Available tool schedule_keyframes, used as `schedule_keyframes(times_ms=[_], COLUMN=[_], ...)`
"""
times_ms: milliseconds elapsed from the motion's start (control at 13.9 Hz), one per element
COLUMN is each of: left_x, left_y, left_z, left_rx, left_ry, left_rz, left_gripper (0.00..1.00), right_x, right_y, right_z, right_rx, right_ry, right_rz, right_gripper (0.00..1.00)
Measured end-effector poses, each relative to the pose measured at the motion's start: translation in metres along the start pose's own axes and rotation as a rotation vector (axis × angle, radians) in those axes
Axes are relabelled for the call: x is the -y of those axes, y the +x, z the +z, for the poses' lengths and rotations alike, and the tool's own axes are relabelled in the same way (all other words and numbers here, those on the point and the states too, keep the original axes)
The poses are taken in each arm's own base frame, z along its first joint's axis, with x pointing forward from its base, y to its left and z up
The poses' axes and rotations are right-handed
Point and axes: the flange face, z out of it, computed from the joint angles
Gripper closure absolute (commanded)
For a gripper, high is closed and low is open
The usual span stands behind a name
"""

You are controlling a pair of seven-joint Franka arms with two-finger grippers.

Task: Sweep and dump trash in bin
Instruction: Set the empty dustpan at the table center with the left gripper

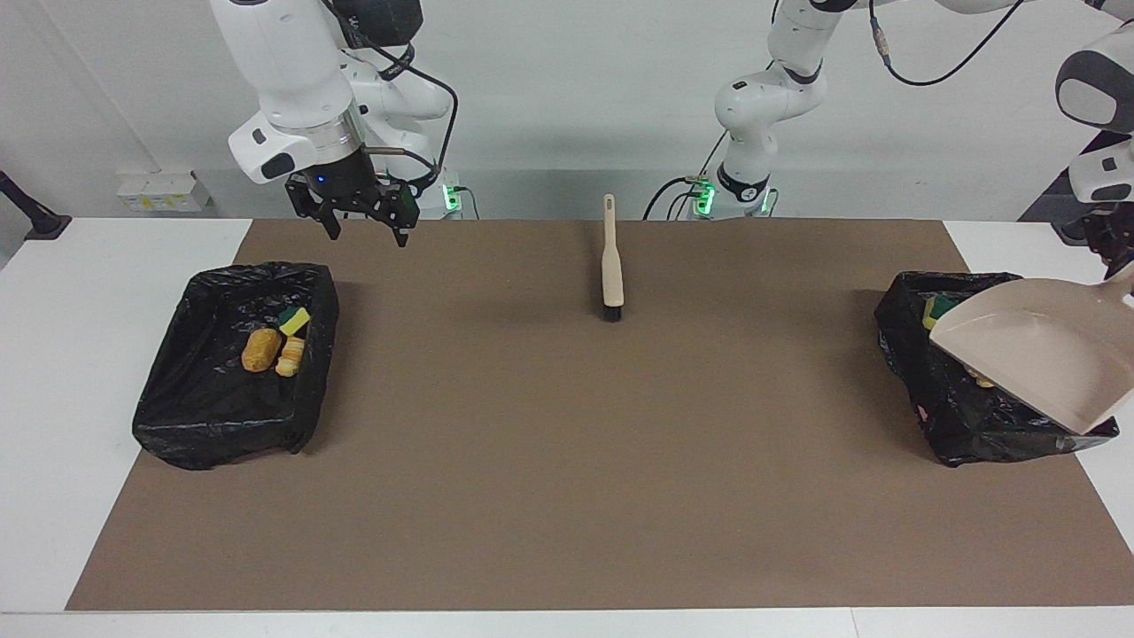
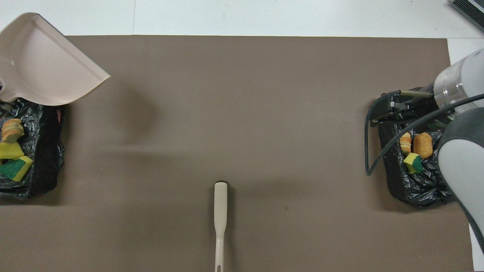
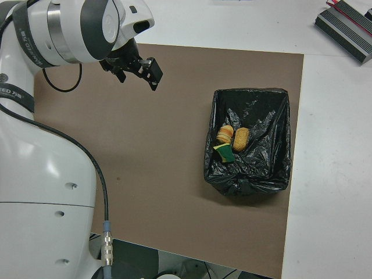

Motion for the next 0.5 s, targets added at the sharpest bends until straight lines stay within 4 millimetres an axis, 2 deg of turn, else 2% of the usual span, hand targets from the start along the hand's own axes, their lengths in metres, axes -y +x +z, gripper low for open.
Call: schedule_keyframes(times_ms=[216,360,504], left_x=[-0.103,-0.187,-0.273], left_y=[0.050,0.085,0.117], left_z=[0.011,0.026,0.051], left_rx=[0.007,0.000,-0.052], left_ry=[-0.085,-0.125,-0.137], left_rz=[-0.139,-0.235,-0.358], left_gripper=[1.00,1.00,1.00], right_x=[0.000,-0.002,-0.006], right_y=[0.000,0.000,0.002], right_z=[-0.001,-0.002,-0.003], right_rx=[-0.003,-0.006,-0.009], right_ry=[-0.001,-0.002,-0.004], right_rz=[0.000,0.003,0.013], right_gripper=[0.00,0.00,0.00])
